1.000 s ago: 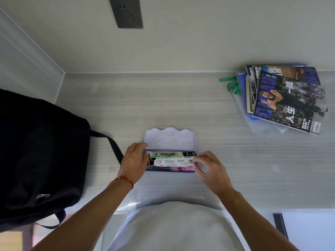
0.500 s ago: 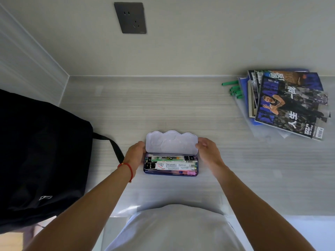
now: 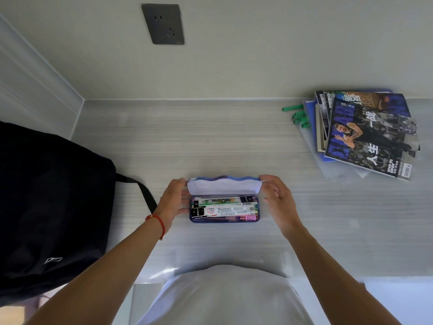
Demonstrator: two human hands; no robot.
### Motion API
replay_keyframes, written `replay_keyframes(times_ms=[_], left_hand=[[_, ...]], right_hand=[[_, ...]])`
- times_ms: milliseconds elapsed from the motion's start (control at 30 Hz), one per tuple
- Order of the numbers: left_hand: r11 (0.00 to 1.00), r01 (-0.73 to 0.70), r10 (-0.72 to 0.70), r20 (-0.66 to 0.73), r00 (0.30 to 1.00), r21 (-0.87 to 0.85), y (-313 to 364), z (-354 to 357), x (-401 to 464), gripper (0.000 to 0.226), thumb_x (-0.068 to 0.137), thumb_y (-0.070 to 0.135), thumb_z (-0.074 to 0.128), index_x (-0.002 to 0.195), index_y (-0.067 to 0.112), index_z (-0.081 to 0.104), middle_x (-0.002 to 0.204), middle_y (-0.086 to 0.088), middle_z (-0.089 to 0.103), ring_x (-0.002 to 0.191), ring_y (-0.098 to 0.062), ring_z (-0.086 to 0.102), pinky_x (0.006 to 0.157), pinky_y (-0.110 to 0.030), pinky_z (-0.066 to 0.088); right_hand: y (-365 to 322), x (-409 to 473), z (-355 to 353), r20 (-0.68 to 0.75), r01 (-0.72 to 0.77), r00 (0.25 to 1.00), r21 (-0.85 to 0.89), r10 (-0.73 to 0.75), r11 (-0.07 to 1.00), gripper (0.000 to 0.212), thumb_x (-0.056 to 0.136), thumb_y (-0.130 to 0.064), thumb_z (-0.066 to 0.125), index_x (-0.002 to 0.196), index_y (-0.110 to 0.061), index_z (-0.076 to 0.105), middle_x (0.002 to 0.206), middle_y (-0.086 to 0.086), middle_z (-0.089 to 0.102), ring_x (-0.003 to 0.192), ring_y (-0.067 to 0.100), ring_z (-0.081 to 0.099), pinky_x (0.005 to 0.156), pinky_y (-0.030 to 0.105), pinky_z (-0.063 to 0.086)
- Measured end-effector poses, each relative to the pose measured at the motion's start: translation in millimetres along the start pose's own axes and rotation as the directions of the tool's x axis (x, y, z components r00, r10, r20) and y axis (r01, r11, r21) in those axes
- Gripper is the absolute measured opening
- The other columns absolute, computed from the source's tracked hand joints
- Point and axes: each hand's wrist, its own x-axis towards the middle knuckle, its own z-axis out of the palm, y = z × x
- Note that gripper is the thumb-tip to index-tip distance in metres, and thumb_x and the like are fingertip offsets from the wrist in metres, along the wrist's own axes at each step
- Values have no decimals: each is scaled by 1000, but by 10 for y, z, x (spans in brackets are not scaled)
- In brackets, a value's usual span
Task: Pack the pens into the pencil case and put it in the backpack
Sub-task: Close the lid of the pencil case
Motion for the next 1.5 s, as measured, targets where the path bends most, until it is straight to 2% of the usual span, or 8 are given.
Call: replay_keyframes(times_ms=[133, 233, 367, 567, 800, 1000, 1333, 1500], left_hand=[[986, -116, 118, -5, 993, 118, -202, -56, -64, 27, 93, 41, 54, 98, 16, 60, 102, -8, 72, 94, -24, 71, 82, -43, 59], [945, -198, 221, -63, 973, 261, -393, -18, -161, 7, 90, 33, 64, 95, 27, 62, 97, 7, 71, 95, -13, 69, 75, -28, 56], [923, -229, 262, -70, 963, 308, -498, 84, -245, 24, 86, 23, 71, 105, 29, 58, 97, 14, 68, 87, 2, 67, 62, -11, 53], [883, -192, 249, -80, 965, 429, -591, 150, -220, 39, 84, 23, 75, 118, 19, 57, 106, 1, 67, 89, -13, 67, 61, -12, 49], [866, -186, 250, -80, 965, 465, -589, 98, -175, 33, 78, 21, 81, 102, 27, 60, 85, 12, 68, 72, 3, 66, 58, -8, 47], [846, -171, 248, -89, 965, 505, -576, 126, -188, 33, 78, 22, 80, 100, 26, 56, 86, 5, 69, 71, -13, 71, 59, -23, 57], [871, -111, 165, -72, 984, 478, -526, 68, -83, 39, 73, 24, 84, 100, 22, 56, 88, 0, 70, 58, -2, 65, 43, -7, 47], [874, -77, 144, -104, 984, 479, -526, 129, -126, 38, 78, 25, 80, 107, 18, 58, 104, -5, 73, 80, -20, 72, 63, -23, 56]], right_hand=[[156, -129, -42, -43, 27, 999, -96, -31, 995, 8, 96, -30, 60, 92, -29, 68, 94, -12, 74, 95, 7, 68, 82, 38, 58], [314, -232, -26, -30, 24, 999, -199, -31, 980, 6, 90, -29, 67, 85, -32, 67, 87, -17, 72, 86, -6, 65, 74, 24, 52], [420, -287, 54, -19, 45, 998, -294, -53, 955, 17, 83, -31, 75, 93, -31, 62, 97, -8, 66, 86, 3, 66, 65, 8, 46], [384, -278, 280, 74, -18, 996, -381, 50, 924, 70, 69, -44, 83, 125, -19, 51, 114, -1, 57, 111, 19, 52, 95, 42, 52], [403, -220, 332, 93, -6, 994, -509, 62, 861, 80, 71, -43, 85, 133, -13, 42, 121, 8, 44, 114, 26, 43, 97, 34, 40], [443, -190, 320, 117, 78, 993, -575, -12, 815, 86, 71, -43, 85, 136, -10, 38, 123, 10, 44, 115, 26, 45, 102, 37, 42], [423, -147, 228, 122, 86, 992, -472, -31, 878, 88, 59, -43, 91, 129, -19, 42, 118, 1, 49, 111, 19, 48, 98, 37, 47], [392, -99, 207, 89, 63, 996, -465, -25, 883, 67, 69, -36, 86, 126, -21, 53, 113, 1, 55, 102, 15, 55, 83, 23, 44]])
